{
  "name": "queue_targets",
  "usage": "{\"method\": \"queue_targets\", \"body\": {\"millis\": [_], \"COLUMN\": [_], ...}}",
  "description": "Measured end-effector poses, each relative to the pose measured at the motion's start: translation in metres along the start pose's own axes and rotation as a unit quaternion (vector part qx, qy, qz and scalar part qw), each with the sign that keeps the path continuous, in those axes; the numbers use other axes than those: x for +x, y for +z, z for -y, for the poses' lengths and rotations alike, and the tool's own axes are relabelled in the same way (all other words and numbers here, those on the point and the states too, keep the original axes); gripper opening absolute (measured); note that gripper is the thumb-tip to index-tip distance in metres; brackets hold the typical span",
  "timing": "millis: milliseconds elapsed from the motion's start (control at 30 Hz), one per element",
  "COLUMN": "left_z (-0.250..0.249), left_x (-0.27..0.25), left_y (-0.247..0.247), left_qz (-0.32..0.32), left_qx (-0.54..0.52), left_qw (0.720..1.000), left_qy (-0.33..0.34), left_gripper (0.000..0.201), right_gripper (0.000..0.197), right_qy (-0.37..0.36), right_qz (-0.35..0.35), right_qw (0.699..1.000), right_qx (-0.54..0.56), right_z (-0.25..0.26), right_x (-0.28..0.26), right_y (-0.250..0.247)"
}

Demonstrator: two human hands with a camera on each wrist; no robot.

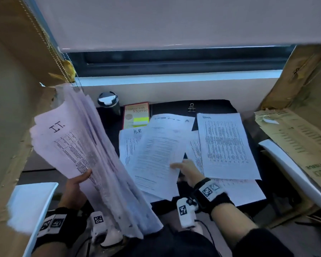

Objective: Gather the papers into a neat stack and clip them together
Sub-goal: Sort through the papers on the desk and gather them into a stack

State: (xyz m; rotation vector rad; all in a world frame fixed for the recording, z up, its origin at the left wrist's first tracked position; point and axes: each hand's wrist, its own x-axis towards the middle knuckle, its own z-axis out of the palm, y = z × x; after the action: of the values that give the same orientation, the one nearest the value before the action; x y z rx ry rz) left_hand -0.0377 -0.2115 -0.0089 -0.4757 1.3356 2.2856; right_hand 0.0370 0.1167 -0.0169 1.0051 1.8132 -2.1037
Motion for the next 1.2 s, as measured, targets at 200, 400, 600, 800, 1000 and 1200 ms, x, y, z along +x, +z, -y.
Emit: {"method": "queue_targets", "body": {"millis": [200, 400, 600, 800, 1000, 1200], "left_z": [-0.002, 0.002, 0.008, 0.015, 0.030, 0.040], "left_x": [-0.007, -0.009, -0.005, 0.008, 0.023, 0.019], "left_y": [-0.014, -0.024, -0.006, 0.018, 0.036, 0.065], "left_qz": [-0.022, -0.025, -0.046, -0.008, 0.016, 0.037], "left_qx": [0.048, 0.034, 0.084, 0.092, 0.109, 0.142], "left_qw": [0.999, 0.999, 0.995, 0.996, 0.993, 0.988], "left_qy": [-0.003, -0.014, -0.014, -0.014, -0.041, -0.037], "left_gripper": [0.055, 0.040, 0.040, 0.067, 0.077, 0.082], "right_gripper": [0.020, 0.053, 0.008, 0.026, 0.003, 0.042], "right_qy": [-0.038, -0.041, -0.031, -0.076, -0.012, 0.099], "right_qz": [-0.111, -0.138, -0.087, -0.192, -0.317, -0.317], "right_qw": [0.943, 0.884, 0.976, 0.967, 0.937, 0.903], "right_qx": [-0.312, -0.445, -0.198, -0.146, -0.145, -0.274], "right_z": [-0.039, -0.039, -0.027, 0.018, 0.034, 0.012], "right_x": [0.016, 0.024, 0.030, 0.023, 0.024, 0.040], "right_y": [0.023, 0.041, 0.023, -0.081, -0.211, -0.252]}}
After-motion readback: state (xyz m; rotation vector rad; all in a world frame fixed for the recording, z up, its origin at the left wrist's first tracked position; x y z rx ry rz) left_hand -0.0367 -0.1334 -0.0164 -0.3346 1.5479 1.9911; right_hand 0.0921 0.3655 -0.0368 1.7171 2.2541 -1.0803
